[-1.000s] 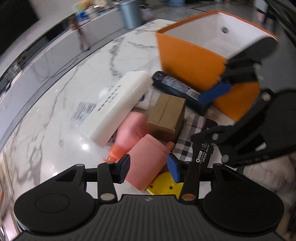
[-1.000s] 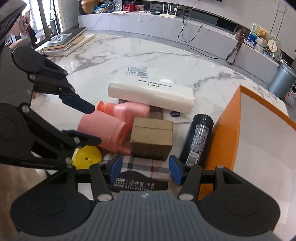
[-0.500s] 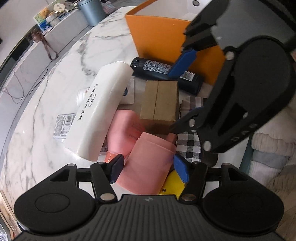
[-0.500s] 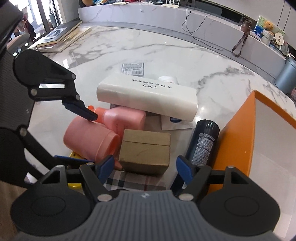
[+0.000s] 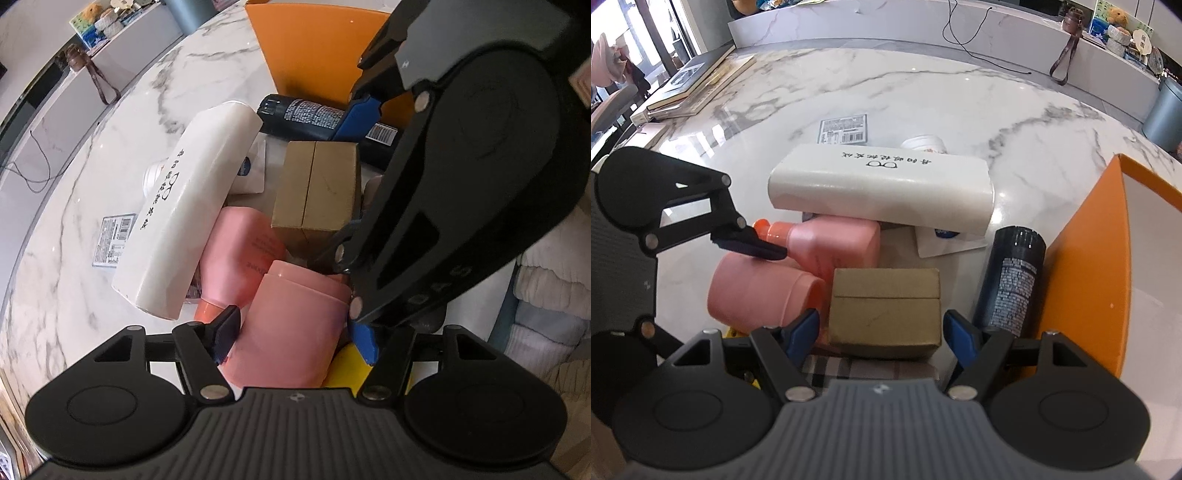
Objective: Organize rigid objects
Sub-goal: 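Close the right tool on the brown box while the left tool grasps the pink cylinder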
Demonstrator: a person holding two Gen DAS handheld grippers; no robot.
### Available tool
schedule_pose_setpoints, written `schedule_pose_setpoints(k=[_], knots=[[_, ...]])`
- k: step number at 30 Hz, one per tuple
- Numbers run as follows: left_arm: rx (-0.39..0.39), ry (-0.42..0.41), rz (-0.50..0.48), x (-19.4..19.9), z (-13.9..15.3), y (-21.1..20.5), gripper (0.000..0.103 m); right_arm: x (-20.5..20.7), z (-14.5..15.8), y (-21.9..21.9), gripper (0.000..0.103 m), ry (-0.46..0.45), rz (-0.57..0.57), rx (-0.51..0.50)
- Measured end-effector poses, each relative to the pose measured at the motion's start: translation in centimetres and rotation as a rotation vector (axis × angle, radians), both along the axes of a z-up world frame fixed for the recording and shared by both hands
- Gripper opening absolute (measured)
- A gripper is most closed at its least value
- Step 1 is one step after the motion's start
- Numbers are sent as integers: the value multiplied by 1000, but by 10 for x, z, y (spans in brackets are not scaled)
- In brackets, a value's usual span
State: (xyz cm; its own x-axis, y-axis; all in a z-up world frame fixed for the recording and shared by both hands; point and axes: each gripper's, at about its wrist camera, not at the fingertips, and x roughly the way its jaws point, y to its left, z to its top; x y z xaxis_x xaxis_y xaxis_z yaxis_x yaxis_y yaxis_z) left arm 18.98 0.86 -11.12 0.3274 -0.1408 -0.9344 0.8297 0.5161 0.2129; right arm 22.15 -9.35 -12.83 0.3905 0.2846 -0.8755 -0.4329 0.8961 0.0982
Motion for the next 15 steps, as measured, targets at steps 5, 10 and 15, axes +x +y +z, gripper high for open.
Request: schedule_pose_setpoints(k=[5, 10, 15], knots=[[-45, 45, 84, 5, 1, 7, 72, 0, -2, 2, 61, -13, -15, -27], [-49, 63, 265, 12, 2, 20, 70, -4, 0, -2, 60, -11, -27, -12], [-99, 83, 399, 21, 2, 34, 69, -6, 0, 2, 61, -19, -17, -17]])
